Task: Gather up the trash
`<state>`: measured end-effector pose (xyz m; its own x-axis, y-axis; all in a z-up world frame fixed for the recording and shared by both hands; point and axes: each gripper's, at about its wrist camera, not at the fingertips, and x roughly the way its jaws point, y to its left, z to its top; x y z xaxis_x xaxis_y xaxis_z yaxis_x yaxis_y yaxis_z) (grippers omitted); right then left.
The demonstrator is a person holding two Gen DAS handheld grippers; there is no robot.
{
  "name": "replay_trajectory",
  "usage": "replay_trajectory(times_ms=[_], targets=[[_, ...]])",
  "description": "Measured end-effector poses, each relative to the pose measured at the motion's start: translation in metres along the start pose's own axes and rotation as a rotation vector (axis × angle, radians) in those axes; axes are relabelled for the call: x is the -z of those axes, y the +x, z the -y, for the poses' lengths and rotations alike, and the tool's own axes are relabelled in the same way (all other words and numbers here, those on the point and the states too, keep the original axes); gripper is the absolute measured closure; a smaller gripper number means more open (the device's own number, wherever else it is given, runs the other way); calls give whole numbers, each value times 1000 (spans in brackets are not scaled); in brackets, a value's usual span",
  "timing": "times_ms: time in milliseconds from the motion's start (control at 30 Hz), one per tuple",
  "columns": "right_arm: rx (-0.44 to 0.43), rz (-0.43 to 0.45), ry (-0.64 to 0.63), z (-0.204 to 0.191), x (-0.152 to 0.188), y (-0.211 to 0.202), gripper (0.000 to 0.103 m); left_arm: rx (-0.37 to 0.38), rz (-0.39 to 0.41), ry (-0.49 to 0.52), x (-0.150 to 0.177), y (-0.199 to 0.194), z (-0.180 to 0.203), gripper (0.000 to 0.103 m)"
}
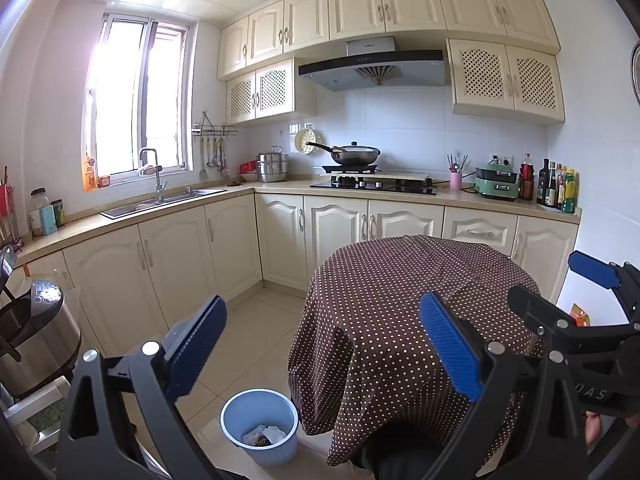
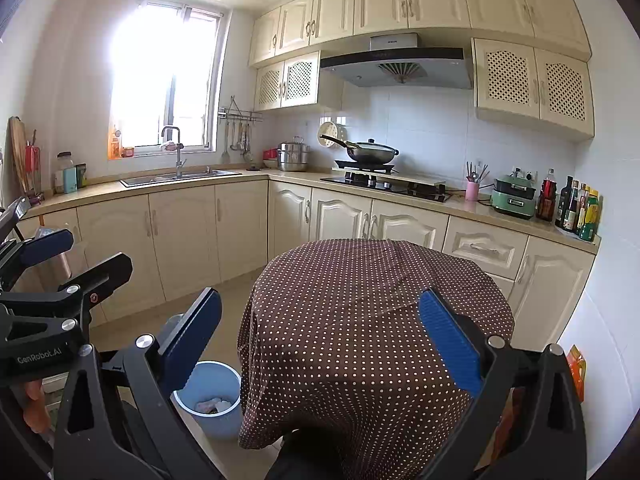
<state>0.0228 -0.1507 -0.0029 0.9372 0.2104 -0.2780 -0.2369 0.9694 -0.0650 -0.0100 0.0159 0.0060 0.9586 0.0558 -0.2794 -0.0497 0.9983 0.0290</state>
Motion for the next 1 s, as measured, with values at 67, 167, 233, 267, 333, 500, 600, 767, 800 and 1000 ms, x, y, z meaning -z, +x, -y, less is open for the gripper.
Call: replay_trajectory(times_ms=[67, 167, 233, 267, 333, 500, 600, 767, 800, 1000], targets=[[-1, 0, 0, 0, 0, 0, 7, 0, 0, 0, 0, 0, 0, 8], [0, 1, 0, 0, 0, 0, 7, 0, 0, -1, 0, 0, 1, 8], [0, 1, -1, 0, 1, 0, 7, 1, -1, 0, 0, 0, 1, 8], [0, 0, -1, 0, 1, 1, 7, 0, -1, 0, 1, 0, 1, 8], [0, 0, 0, 0, 0, 0, 7, 1, -3, 0, 1, 1, -1, 8], [-1, -2, 0, 0, 2, 1, 7, 0, -4, 1, 1, 1, -1, 8], [-4, -4, 1, -1, 4, 1, 7, 0, -5, 1, 2, 1, -2, 8], [-5, -6, -1, 0, 7, 1, 7, 0, -6, 0, 1, 1, -3, 8], [-5, -6, -1, 1, 7, 2, 7, 0, -6, 1, 1, 1, -3, 8], [-5, -8, -5, 2, 6, 4, 7, -1, -12, 0, 3, 3, -4, 8]])
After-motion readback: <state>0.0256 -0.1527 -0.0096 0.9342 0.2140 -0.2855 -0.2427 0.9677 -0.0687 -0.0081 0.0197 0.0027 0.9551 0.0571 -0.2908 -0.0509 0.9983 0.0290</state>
